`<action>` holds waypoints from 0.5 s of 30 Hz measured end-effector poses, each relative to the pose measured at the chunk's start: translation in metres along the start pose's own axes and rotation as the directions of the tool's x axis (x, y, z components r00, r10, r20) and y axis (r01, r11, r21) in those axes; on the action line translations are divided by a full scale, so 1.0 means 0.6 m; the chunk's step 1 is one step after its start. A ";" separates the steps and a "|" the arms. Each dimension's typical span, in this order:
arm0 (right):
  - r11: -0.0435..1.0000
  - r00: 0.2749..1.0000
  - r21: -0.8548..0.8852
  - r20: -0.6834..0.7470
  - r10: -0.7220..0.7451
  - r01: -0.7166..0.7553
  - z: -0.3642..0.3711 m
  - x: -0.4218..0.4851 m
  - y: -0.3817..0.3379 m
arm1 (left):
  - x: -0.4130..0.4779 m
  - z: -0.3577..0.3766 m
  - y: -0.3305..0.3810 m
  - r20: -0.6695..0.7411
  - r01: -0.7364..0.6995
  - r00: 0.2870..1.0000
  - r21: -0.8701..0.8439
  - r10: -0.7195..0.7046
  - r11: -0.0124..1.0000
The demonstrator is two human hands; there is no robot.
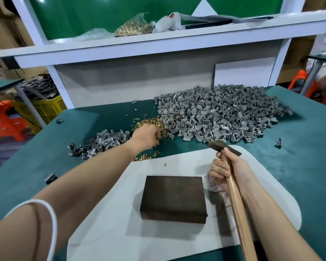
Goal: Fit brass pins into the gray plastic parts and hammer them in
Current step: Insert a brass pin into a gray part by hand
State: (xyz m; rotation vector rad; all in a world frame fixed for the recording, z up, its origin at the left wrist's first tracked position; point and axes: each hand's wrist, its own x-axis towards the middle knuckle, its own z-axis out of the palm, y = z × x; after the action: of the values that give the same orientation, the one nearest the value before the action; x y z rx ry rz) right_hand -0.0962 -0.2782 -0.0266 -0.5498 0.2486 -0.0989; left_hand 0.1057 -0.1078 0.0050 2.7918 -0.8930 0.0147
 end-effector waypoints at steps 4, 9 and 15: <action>1.000 1.000 0.012 0.005 0.006 -0.006 -0.001 -0.001 0.001 | 0.001 -0.031 -0.025 -0.117 -0.044 0.993 -0.142 0.027 0.989; 1.000 1.000 0.012 0.006 0.013 -0.014 -0.003 0.000 -0.001 | -0.005 -0.089 -0.096 -0.127 0.070 0.988 -0.124 -0.086 0.990; 0.999 0.999 0.020 0.008 0.031 -0.031 -0.007 0.002 0.000 | -0.035 -0.066 -0.129 0.042 0.019 0.999 0.007 -0.019 1.000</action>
State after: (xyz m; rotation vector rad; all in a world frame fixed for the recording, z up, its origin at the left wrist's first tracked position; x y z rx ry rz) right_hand -0.0959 -0.2805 -0.0301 -0.5258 0.2486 -0.0689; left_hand 0.1354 -0.0261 0.0272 2.8165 -0.8772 -0.0439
